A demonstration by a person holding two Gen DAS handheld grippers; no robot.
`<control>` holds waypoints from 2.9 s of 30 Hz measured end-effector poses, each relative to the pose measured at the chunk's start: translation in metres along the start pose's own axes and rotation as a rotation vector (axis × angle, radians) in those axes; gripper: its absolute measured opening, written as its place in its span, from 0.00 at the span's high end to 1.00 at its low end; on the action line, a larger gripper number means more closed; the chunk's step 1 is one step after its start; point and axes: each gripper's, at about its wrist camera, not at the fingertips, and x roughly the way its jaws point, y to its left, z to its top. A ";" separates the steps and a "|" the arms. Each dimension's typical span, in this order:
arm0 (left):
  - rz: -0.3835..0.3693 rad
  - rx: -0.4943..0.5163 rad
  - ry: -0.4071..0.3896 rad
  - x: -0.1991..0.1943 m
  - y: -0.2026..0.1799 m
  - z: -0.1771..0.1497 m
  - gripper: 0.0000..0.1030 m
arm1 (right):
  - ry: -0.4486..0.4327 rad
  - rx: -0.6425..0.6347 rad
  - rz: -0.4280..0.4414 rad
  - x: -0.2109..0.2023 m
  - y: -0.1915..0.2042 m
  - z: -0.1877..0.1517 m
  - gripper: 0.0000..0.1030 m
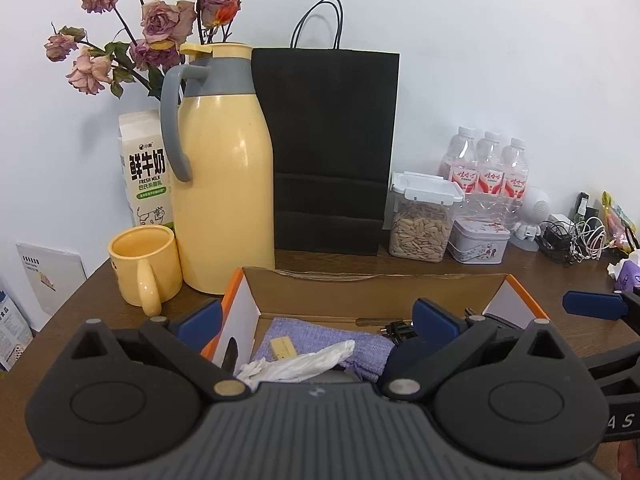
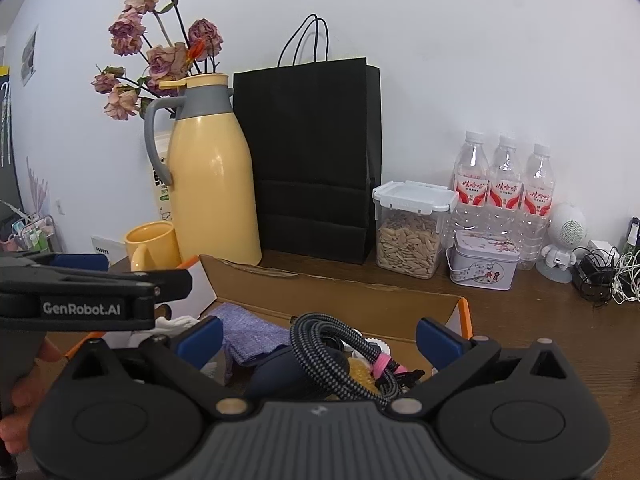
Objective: Organize objects
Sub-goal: 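Carry the strips and cable into the cardboard box and open both tools, then move both tools out of the box toward the white round puck, then grasp the white round puck with the left tool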
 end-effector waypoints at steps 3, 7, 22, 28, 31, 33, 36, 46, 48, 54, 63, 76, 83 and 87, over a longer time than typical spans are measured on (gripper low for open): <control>-0.001 0.007 -0.006 -0.008 -0.001 0.000 0.00 | -0.002 -0.004 -0.001 -0.006 0.003 0.000 0.00; 0.002 0.012 -0.013 -0.019 -0.002 -0.002 0.00 | -0.008 -0.009 -0.002 -0.017 0.007 -0.002 0.00; 0.014 0.023 -0.011 -0.067 0.009 -0.023 0.00 | 0.009 -0.015 -0.008 -0.057 0.022 -0.029 0.00; 0.030 0.039 0.022 -0.076 0.019 -0.042 0.00 | 0.036 -0.005 0.004 -0.066 0.027 -0.051 0.00; 0.038 0.038 0.043 -0.079 0.026 -0.054 0.00 | 0.052 -0.007 0.012 -0.070 0.030 -0.063 0.00; 0.041 0.036 0.059 -0.080 0.031 -0.063 0.00 | 0.073 -0.013 0.019 -0.070 0.032 -0.073 0.00; 0.042 0.042 0.087 -0.080 0.038 -0.079 0.00 | 0.101 -0.026 0.021 -0.068 0.035 -0.089 0.00; 0.009 0.098 0.190 -0.065 0.035 -0.119 0.00 | 0.182 -0.051 0.005 -0.053 0.042 -0.124 0.00; 0.008 0.107 0.201 -0.060 0.033 -0.124 0.00 | 0.176 -0.054 -0.004 -0.053 0.043 -0.125 0.00; 0.003 0.128 0.205 -0.050 0.028 -0.126 0.00 | 0.154 -0.025 -0.017 -0.053 0.036 -0.127 0.00; -0.031 0.157 0.202 -0.040 0.017 -0.135 0.32 | 0.141 0.021 -0.013 -0.052 0.028 -0.132 0.00; -0.083 0.057 0.148 -0.053 0.033 -0.133 0.60 | 0.152 0.014 -0.015 -0.049 0.030 -0.136 0.00; -0.049 0.012 0.128 -0.062 0.046 -0.134 0.60 | 0.143 0.007 -0.021 -0.050 0.032 -0.136 0.00; -0.028 0.005 0.117 -0.067 0.054 -0.135 0.60 | 0.135 -0.002 -0.021 -0.051 0.035 -0.136 0.00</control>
